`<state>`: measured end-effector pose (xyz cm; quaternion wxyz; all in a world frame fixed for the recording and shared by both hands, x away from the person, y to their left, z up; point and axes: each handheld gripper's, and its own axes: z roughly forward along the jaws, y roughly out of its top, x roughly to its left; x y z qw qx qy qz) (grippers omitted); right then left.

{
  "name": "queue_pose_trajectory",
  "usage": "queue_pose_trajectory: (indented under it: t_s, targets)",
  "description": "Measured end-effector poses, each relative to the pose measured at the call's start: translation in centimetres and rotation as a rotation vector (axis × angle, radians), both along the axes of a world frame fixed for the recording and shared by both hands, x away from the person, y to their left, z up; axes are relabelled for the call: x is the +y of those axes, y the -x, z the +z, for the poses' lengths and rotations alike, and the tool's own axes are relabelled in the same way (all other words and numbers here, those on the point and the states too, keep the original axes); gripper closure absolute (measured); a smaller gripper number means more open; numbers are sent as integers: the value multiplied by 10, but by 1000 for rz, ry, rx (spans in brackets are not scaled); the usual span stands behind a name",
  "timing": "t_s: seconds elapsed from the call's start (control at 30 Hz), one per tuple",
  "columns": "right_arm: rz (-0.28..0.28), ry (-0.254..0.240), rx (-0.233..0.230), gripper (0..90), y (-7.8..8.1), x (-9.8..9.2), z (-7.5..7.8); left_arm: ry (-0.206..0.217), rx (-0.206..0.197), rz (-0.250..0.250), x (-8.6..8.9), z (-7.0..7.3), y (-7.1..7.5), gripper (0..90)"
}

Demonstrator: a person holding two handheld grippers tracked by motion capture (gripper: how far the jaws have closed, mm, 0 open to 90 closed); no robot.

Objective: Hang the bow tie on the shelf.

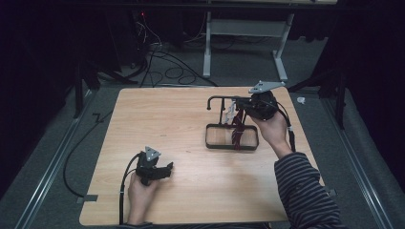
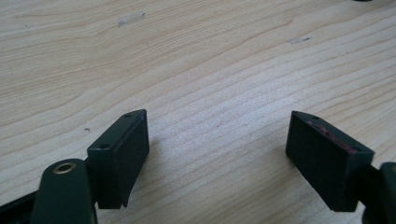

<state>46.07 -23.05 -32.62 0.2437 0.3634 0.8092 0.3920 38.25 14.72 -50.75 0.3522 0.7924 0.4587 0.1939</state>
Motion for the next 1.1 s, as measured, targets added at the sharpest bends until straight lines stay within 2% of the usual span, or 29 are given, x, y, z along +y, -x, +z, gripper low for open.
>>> queue_pose_trajectory:
  t_s: [0.37,0.73,1.1]
  targets:
    - [-16,-12,-15,765,3,-4,-3,0,0,0,0,0,0,218]
    - [8,-35,-55,717,19,-9,1,0,0,0,0,0,0,218]
    - [31,-54,-74,695,37,-16,2,0,0,0,0,0,0,219]
